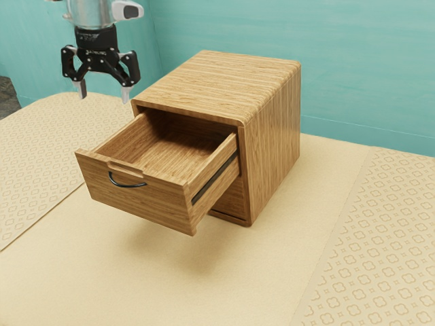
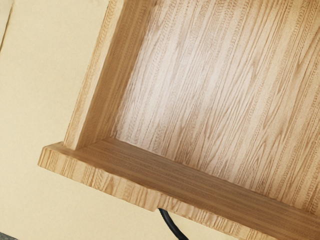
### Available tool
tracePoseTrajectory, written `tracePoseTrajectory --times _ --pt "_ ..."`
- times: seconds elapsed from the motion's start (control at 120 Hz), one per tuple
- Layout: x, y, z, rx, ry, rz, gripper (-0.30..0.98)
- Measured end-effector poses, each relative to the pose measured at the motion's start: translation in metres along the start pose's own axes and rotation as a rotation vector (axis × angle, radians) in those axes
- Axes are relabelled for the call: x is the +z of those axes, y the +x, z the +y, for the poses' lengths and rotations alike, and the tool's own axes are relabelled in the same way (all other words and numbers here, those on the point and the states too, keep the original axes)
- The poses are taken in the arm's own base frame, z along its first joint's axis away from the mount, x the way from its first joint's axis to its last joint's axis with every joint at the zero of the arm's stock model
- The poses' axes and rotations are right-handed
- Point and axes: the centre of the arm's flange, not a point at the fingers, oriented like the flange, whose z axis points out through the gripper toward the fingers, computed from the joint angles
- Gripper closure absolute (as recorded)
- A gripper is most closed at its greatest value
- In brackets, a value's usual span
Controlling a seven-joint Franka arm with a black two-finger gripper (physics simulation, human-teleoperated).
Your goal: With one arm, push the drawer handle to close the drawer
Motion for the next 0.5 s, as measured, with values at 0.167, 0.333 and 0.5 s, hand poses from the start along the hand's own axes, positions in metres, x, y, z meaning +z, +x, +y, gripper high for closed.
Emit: tracePoseTrajectory --times 0.167,0.333,0.5 --pt "-0.019 -0.005 0.013 -0.019 -0.036 0.102 0.00" --pt "-0.041 -0.040 -0.007 -0.065 -0.005 0.133 0.00" --pt "0.038 -0.154 -0.054 -0.097 0.027 0.127 0.35"
